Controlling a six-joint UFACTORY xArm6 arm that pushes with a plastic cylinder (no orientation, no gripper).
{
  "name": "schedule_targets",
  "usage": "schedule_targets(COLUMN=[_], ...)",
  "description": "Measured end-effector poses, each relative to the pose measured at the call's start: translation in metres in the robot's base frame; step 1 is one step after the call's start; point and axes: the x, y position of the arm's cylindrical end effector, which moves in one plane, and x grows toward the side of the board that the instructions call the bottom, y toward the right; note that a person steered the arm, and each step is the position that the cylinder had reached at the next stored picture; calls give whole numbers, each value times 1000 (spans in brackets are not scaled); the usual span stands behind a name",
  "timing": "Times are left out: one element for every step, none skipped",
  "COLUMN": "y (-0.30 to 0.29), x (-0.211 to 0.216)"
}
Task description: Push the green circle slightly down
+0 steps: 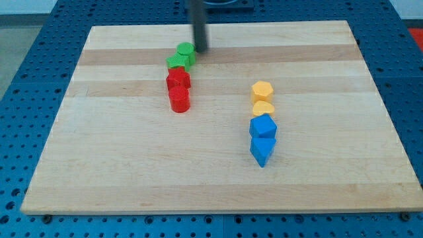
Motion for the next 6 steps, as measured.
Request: schedule_targets(y=[17, 17, 7, -27, -83, -104], x=[20, 5, -86, -118, -112, -98])
